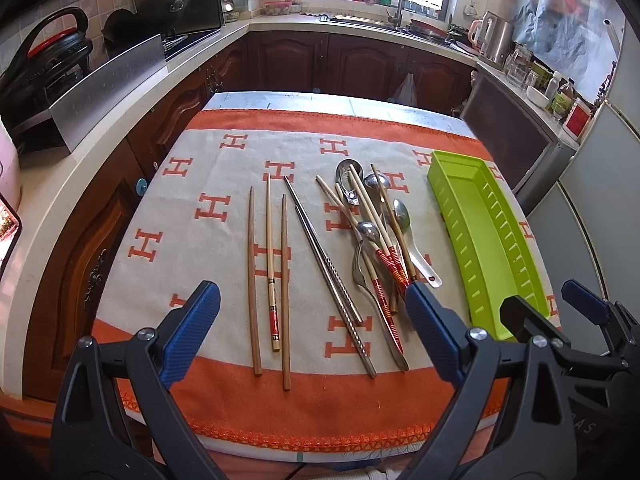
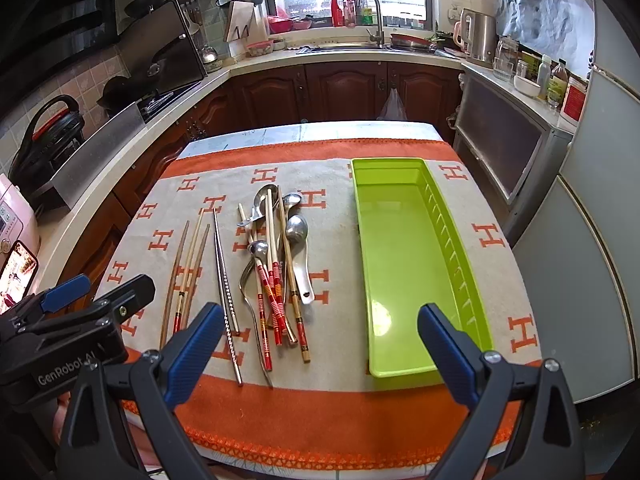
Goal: Organize utensils
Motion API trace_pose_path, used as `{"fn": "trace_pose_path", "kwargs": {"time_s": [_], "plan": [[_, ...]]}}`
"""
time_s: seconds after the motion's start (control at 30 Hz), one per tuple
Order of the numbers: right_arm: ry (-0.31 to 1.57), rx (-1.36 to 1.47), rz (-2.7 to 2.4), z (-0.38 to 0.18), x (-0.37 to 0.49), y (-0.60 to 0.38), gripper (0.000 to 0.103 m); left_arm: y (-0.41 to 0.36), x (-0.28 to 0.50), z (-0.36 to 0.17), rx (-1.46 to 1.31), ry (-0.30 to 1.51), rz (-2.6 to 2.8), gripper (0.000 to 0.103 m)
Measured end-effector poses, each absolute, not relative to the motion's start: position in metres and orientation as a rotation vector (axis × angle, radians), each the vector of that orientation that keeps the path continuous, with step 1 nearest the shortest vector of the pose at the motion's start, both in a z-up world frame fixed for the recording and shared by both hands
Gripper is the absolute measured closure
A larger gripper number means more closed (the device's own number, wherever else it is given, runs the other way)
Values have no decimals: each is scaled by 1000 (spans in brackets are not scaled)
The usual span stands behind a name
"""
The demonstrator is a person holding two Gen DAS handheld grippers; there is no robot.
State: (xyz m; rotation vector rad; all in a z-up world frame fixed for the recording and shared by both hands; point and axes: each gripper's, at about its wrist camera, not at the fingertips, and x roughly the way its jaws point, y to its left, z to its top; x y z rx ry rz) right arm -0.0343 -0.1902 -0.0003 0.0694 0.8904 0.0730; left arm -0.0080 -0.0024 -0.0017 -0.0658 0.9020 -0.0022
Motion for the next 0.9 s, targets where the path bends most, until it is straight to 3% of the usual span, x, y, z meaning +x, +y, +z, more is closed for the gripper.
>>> {"fn": "trace_pose_path", "kwargs": {"time_s": [0.9], "plan": [[904,66,62,-4,-36,-185,14,2,-5,-8,-78,926,-12,10]]}}
